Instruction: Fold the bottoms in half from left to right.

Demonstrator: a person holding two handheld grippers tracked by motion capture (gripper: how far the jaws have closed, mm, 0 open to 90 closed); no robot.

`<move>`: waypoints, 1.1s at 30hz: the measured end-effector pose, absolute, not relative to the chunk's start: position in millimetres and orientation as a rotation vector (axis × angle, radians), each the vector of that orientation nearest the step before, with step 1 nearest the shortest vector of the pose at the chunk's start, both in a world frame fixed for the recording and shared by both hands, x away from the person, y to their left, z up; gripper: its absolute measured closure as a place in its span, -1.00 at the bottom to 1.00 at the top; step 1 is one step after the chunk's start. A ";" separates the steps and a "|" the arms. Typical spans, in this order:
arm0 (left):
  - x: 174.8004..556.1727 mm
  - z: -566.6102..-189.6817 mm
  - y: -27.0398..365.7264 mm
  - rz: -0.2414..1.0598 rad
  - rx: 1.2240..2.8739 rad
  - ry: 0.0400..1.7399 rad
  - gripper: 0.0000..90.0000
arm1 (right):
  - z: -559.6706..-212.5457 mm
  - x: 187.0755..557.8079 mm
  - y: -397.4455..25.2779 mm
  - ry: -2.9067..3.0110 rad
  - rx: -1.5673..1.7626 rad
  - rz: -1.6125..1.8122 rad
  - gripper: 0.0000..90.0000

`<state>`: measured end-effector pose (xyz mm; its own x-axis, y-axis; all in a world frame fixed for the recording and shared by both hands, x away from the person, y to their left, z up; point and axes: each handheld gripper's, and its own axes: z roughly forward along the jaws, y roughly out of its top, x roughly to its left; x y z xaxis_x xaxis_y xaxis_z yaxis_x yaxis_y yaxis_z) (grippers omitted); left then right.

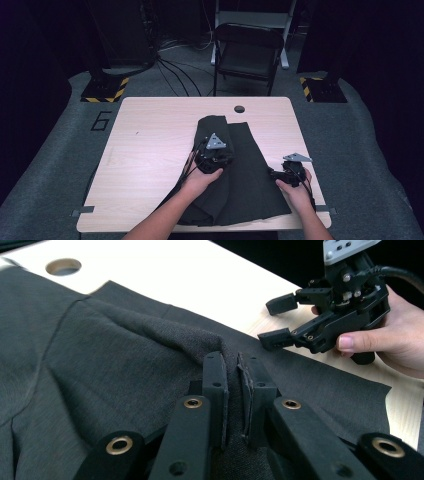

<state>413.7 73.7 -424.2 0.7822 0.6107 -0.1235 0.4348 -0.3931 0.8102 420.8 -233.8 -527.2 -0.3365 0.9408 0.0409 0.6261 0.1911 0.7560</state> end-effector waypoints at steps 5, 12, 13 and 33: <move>416.7 -434.0 71.5 0.236 2.066 0.792 0.84 | -527.2 420.8 -233.8 2.038 1.464 0.968 -0.51; 419.6 -444.4 67.0 0.222 2.066 0.799 0.84 | -527.2 420.8 -233.7 2.038 1.464 0.968 -0.51; 419.8 -445.0 66.1 0.218 2.070 0.797 0.84 | -527.2 420.8 -233.7 2.037 1.465 0.968 -0.51; 432.0 -454.5 49.5 0.203 2.053 0.832 0.78 | -527.2 420.9 -233.8 2.037 1.465 0.969 -0.51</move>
<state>432.0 49.5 -454.5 0.7619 0.6273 -0.1614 0.4824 -0.3831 0.7877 420.9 -233.8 -527.2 -0.3364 0.9408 0.0421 0.6261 0.1900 0.7563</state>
